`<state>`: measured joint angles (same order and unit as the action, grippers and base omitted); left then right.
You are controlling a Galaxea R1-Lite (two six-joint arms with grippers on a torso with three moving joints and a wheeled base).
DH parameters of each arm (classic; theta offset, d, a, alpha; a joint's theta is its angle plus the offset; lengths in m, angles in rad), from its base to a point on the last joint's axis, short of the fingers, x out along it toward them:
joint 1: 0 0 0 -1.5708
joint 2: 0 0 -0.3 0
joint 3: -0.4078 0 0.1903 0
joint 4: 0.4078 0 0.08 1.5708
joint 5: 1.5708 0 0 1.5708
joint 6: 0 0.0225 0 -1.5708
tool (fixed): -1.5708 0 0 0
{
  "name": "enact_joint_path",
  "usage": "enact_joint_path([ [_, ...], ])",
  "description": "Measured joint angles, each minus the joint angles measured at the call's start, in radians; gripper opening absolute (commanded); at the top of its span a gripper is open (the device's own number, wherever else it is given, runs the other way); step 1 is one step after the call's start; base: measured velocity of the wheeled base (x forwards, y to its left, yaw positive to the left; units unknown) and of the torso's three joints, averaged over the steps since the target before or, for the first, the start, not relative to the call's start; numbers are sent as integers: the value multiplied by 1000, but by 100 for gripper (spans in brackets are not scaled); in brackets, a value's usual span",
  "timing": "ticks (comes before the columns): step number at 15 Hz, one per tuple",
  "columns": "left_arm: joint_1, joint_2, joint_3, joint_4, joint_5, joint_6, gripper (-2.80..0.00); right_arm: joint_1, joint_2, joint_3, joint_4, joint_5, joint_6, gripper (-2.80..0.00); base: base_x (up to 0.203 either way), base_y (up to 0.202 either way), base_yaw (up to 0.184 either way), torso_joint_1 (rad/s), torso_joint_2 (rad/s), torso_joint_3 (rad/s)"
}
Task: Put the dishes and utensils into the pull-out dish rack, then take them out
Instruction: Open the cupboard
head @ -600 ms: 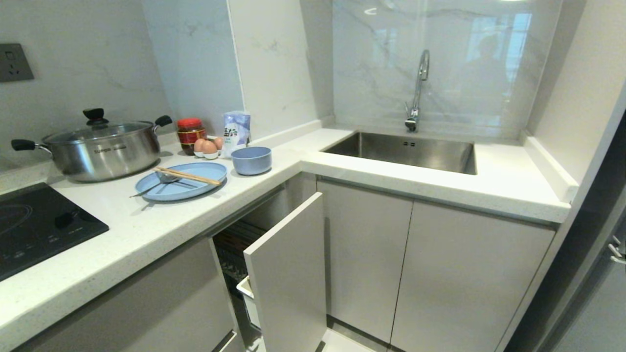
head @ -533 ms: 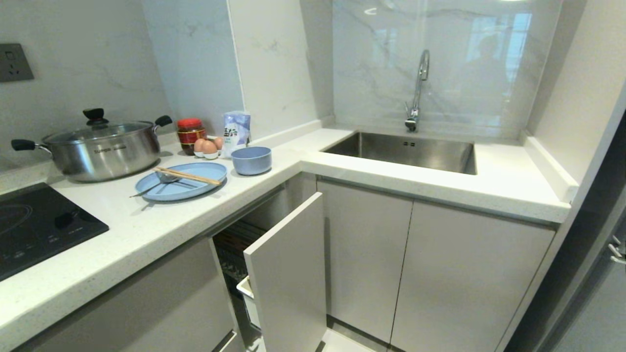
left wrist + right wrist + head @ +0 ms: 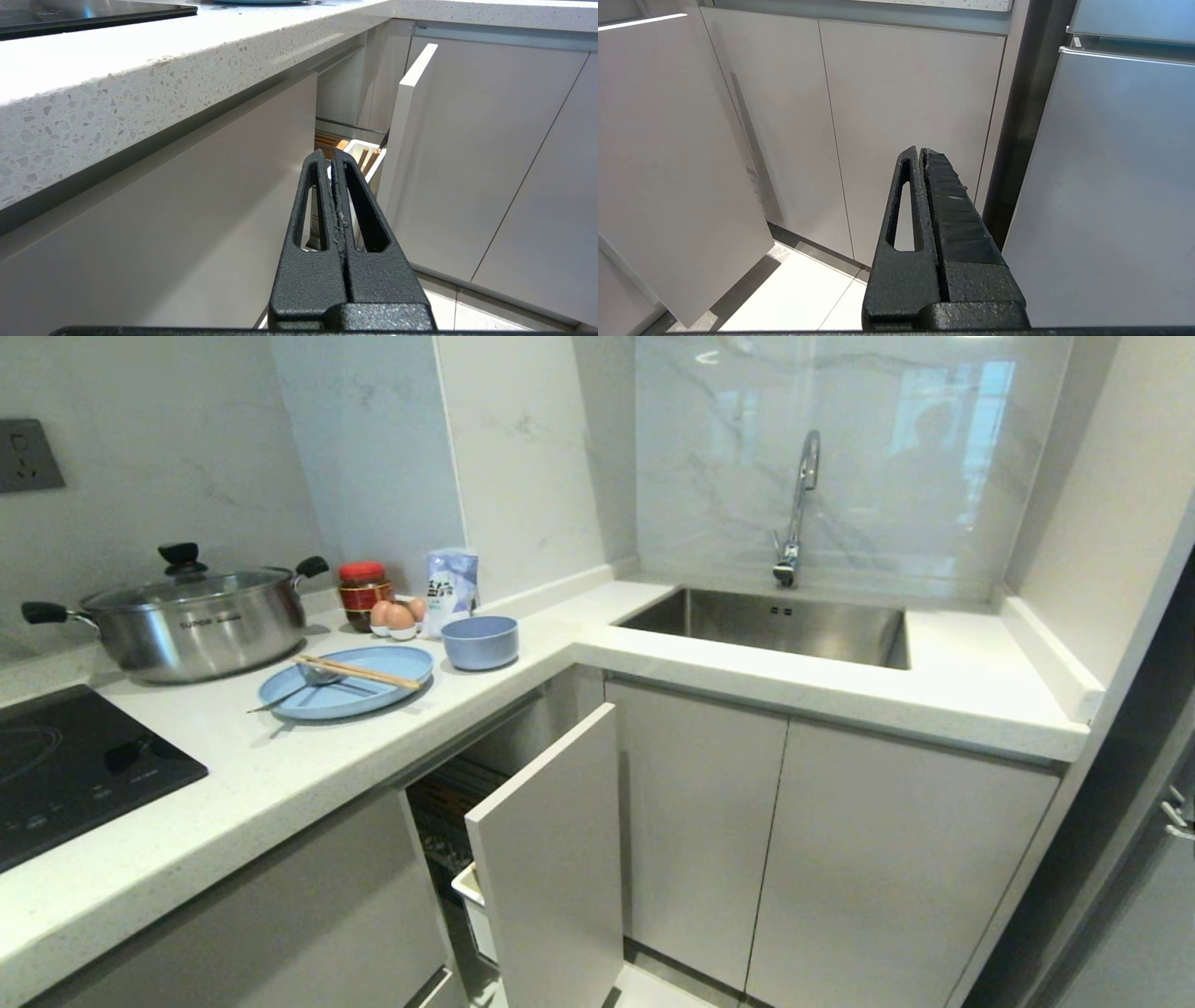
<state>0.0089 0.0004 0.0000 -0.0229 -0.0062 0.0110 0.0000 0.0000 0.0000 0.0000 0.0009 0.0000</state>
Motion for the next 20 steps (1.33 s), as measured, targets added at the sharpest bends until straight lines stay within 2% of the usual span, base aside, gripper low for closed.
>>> enact_joint_path([
  [9, 0, 0, -12, -7, -12, 23, -280, 0, 0, 0, 0, 0, 0, -280, 0, 0, 0, 0, 0, 0],
  [11, -1, 2, -125, 24, -32, 29, -280, 0, 0, 0, 0, 0, 0, -280, 0, 0, 0, 0, 0, 0],
  [15, -3, 97, -507, 220, -22, 61, -280, 0, 0, 0, 0, 0, 0, -280, 0, 0, 0, 0, 0, 0],
  [17, -6, 243, -702, 287, -16, 68, -280, 0, 0, 0, 0, 0, 0, -280, 0, 0, 0, 0, 0, 0],
  [20, -30, 532, -976, 321, -17, 74, -280, 0, 0, 0, 0, 0, 0, -280, 0, 0, 0, 0, 0, 0],
])
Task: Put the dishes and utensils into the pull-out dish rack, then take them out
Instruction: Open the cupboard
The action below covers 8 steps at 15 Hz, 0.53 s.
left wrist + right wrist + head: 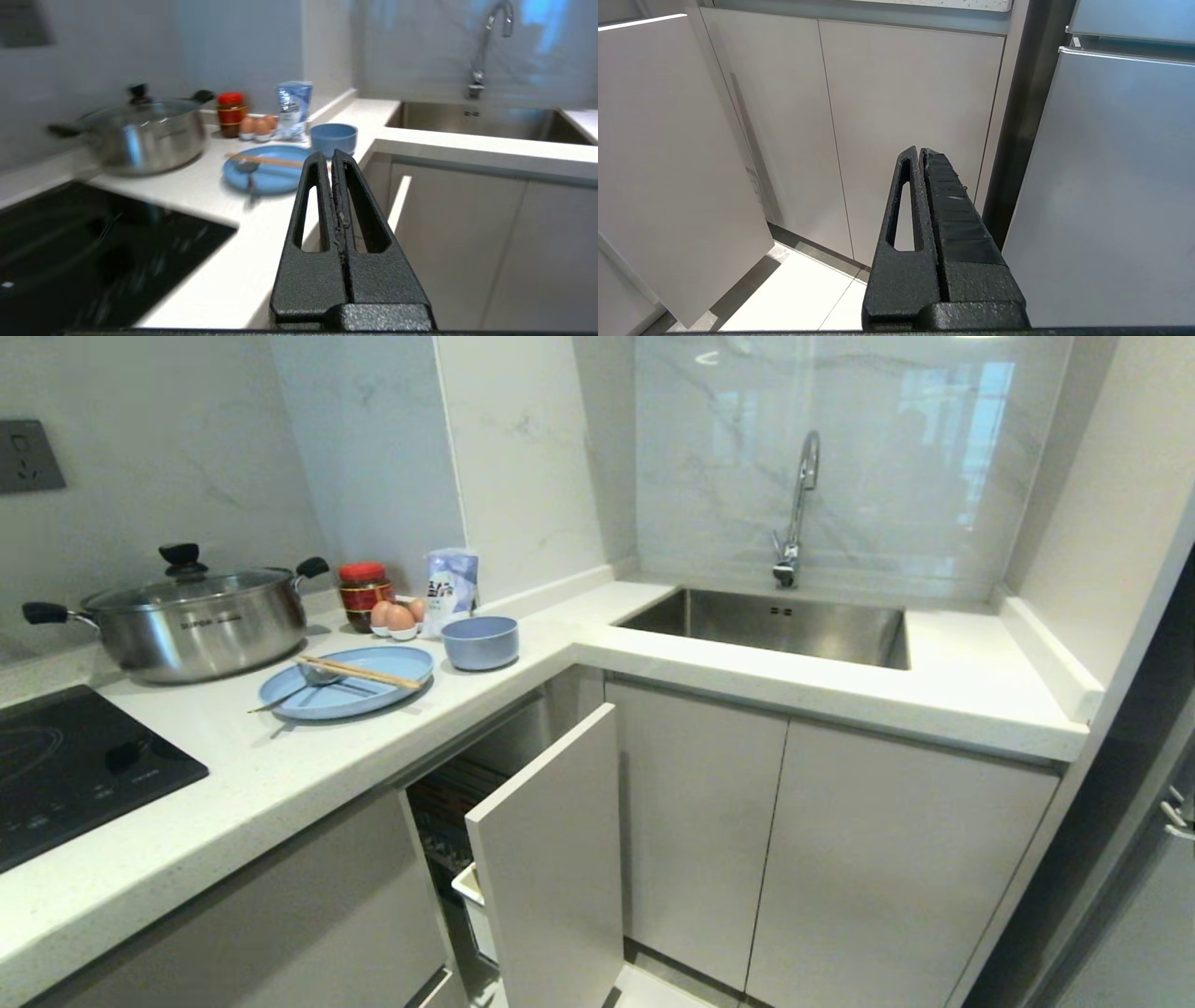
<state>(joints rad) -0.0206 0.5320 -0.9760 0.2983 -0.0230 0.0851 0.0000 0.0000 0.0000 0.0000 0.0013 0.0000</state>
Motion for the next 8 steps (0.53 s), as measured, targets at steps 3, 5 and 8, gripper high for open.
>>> enact_joint_path([
  [3, -88, 289, -190, 14, 12, -1, -280, 0, 0, 0, 0, 0, 0, -280, 0, 0, 0, 0, 0, 0],
  [5, -165, 461, -258, 20, 30, -12, -280, 0, 0, 0, 0, 0, 0, -280, 0, 0, 0, 0, 0, 0],
  [8, -270, 697, -315, 23, 85, -35, -280, 0, 0, 0, 0, 0, 0, -280, 0, 0, 0, 0, 0, 0],
])
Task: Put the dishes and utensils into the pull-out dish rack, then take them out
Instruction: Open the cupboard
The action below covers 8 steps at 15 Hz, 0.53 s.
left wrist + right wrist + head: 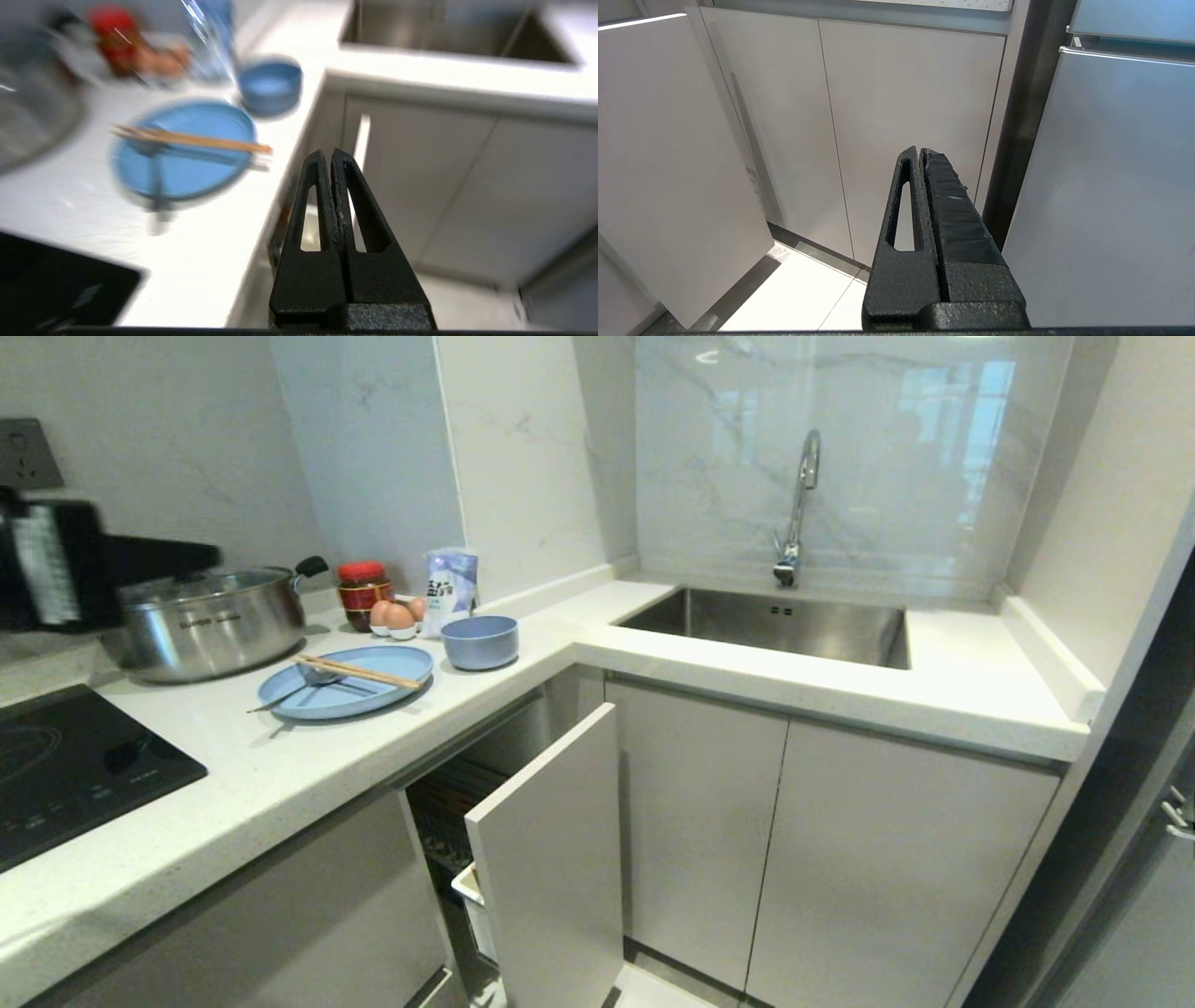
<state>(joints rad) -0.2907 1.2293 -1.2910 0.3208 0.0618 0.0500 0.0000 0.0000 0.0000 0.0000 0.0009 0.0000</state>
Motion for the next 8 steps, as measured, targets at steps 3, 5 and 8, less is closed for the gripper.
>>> enact_joint_path([
  [3, -63, 219, -30, 10, 93, -35, -280, 0, 0, 0, 0, 0, 0, -280, 0, 0, 0, 0, 0, 0],
  [5, -82, 340, -56, 42, 132, -47, -280, 0, 0, 0, 0, 0, 0, -280, 0, 0, 0, 0, 0, 0],
  [8, -89, 486, -119, 183, 141, -54, -280, 0, 0, 0, 0, 0, 0, -280, 0, 0, 0, 0, 0, 0],
])
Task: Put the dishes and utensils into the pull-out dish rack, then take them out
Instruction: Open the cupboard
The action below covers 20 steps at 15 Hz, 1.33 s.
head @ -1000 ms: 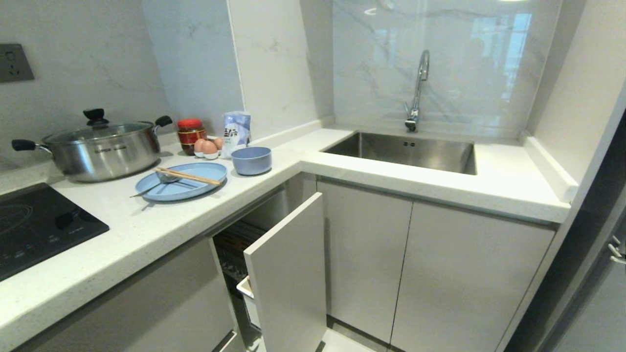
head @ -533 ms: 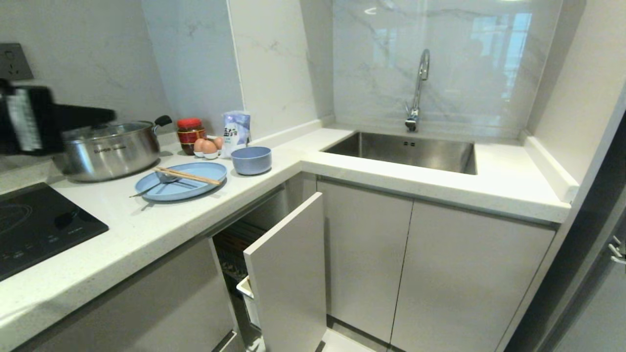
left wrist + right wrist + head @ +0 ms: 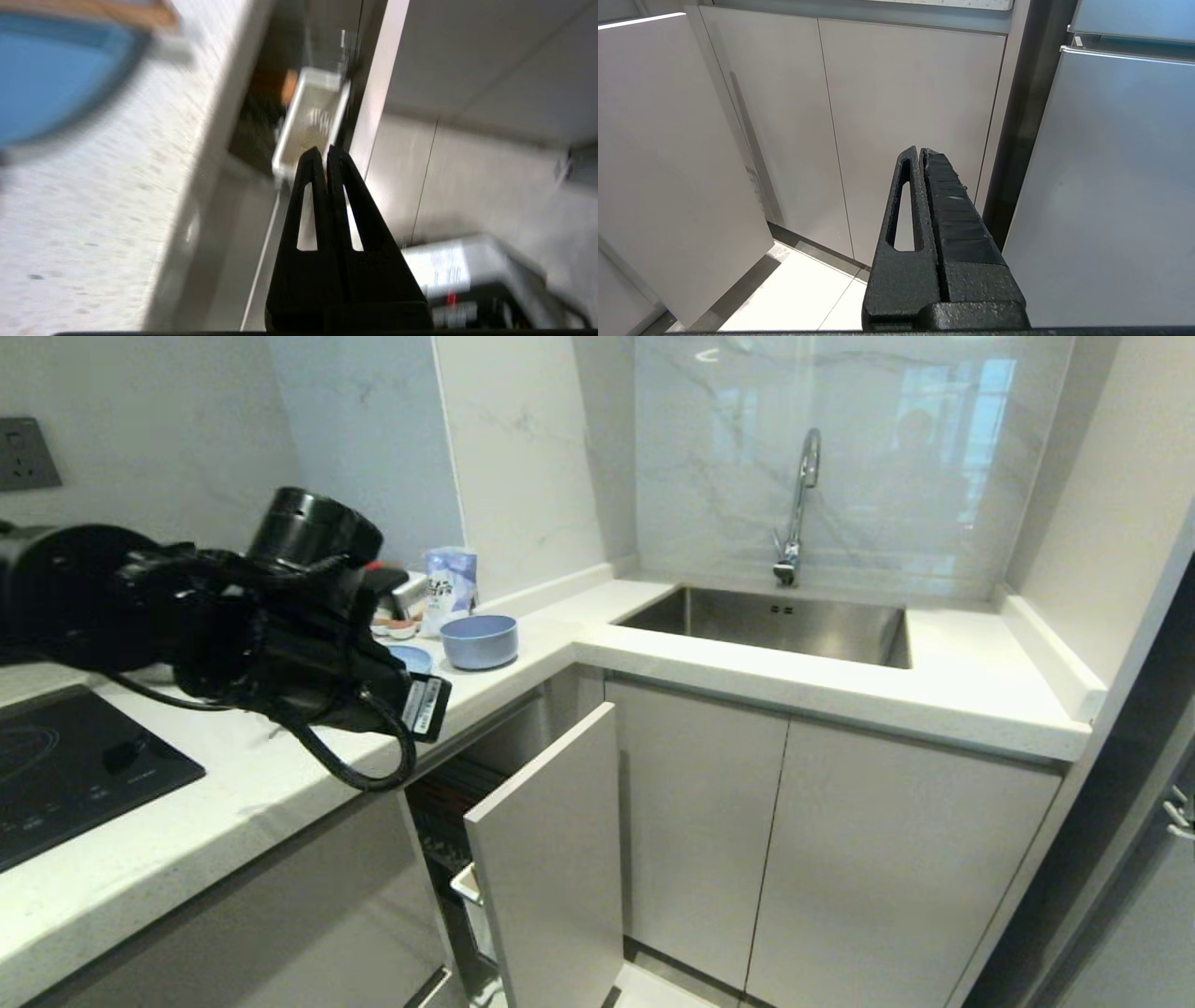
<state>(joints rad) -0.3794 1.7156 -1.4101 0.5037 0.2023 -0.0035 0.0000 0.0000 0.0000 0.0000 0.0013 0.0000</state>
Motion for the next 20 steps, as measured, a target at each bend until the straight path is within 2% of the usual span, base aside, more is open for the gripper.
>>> enact_joint_path([
  [3, 13, 115, -36, 59, 0, -2, -280, 0, 0, 0, 0, 0, 0, -280, 0, 0, 0, 0, 0, 0],
  [12, 18, 332, -73, 41, -6, -2, -280, 0, 0, 0, 0, 0, 0, -280, 0, 0, 0, 0, 0, 0],
  [16, 4, 355, -69, 31, -74, -2, -280, 0, 0, 0, 0, 0, 0, -280, 0, 0, 0, 0, 0, 0],
  [20, -42, 354, -51, 37, -113, -6, -280, 0, 0, 0, 0, 0, 0, -280, 0, 0, 0, 0, 0, 0],
])
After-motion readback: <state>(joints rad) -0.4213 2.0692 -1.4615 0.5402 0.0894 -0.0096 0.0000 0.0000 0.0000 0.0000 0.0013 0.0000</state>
